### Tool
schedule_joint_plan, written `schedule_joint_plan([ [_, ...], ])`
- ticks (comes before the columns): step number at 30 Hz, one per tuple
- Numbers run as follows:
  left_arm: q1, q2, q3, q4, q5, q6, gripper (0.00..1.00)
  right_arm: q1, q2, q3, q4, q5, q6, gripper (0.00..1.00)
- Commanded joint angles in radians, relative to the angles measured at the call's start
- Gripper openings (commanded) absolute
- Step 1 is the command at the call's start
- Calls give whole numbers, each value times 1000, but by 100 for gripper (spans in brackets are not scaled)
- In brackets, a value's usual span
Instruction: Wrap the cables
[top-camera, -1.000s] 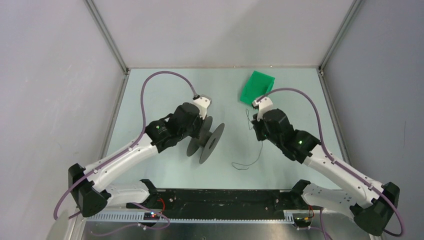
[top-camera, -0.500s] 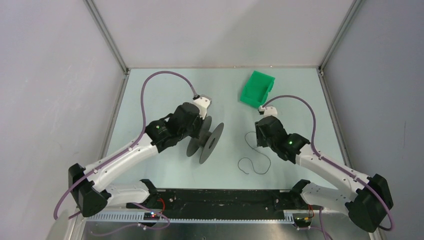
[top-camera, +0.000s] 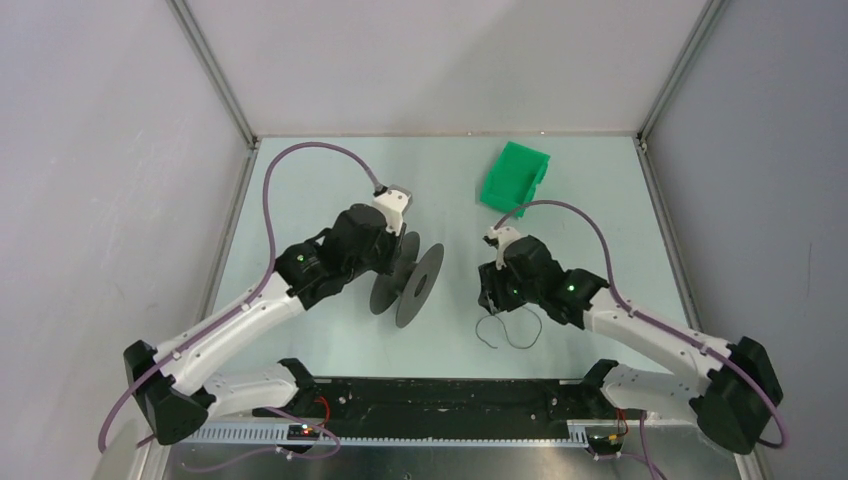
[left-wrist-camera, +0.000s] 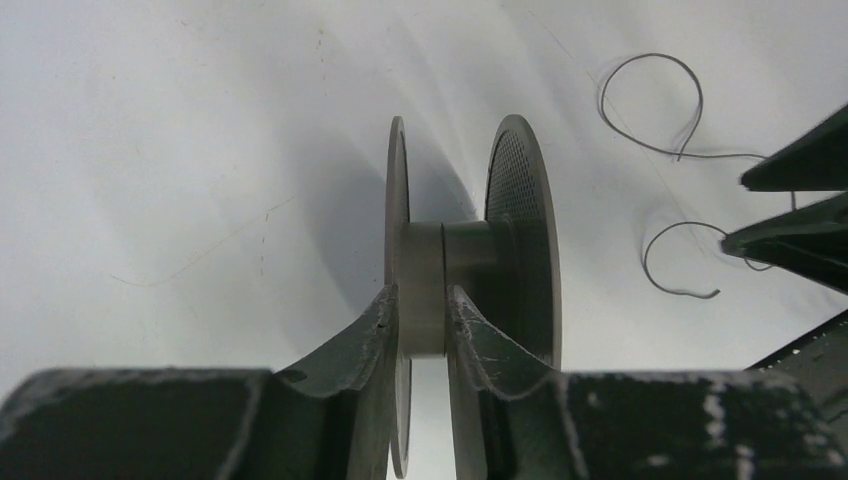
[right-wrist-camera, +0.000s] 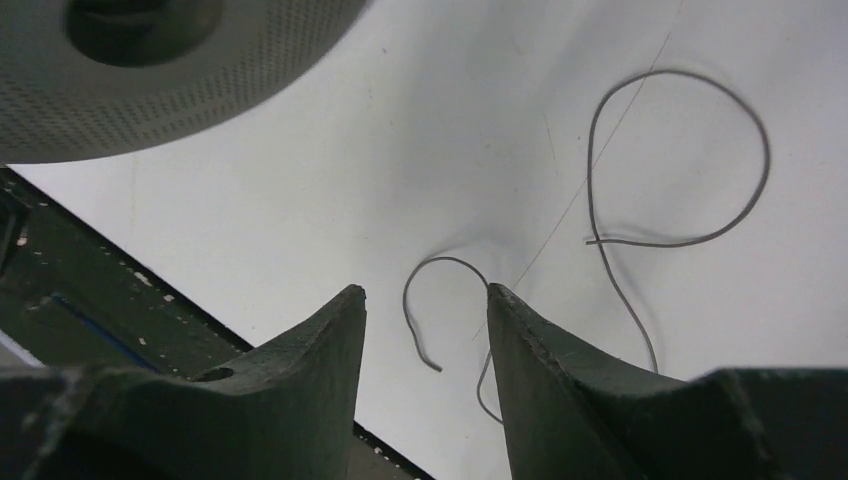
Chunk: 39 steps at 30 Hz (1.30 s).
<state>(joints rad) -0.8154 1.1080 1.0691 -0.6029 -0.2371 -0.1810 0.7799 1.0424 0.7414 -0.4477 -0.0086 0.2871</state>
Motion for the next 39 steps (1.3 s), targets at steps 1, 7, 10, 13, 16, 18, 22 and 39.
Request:
schedule_joint_plan([
  [1, 5, -47, -14, 16, 23, -15, 28, -1, 90, 17, -6, 25, 13, 52],
  [7, 4, -59, -22, 15, 18, -8, 29, -46, 209, 3, 11, -36, 37, 51],
  [10, 5, -65, -23, 14, 8, -7, 30, -47, 239, -2, 17, -55, 34, 50],
  [13, 5, -68, -24, 13, 4, -6, 30, -50, 268, -11, 25, -65, 33, 50],
  [16, 5, -66, -25, 11, 7, -5, 31, -53, 299, -17, 31, -66, 31, 50],
  [18, 5, -63, -25, 9, 11, -2, 32, -55, 311, -21, 28, -48, 31, 50],
  [22, 6, -60, -23, 5, 14, -2, 34, -57, 339, -23, 31, -51, 33, 49],
  [39, 8, -186, 20, -23, -61, -25, 47, -61, -80, -18, 108, -183, 50, 0],
])
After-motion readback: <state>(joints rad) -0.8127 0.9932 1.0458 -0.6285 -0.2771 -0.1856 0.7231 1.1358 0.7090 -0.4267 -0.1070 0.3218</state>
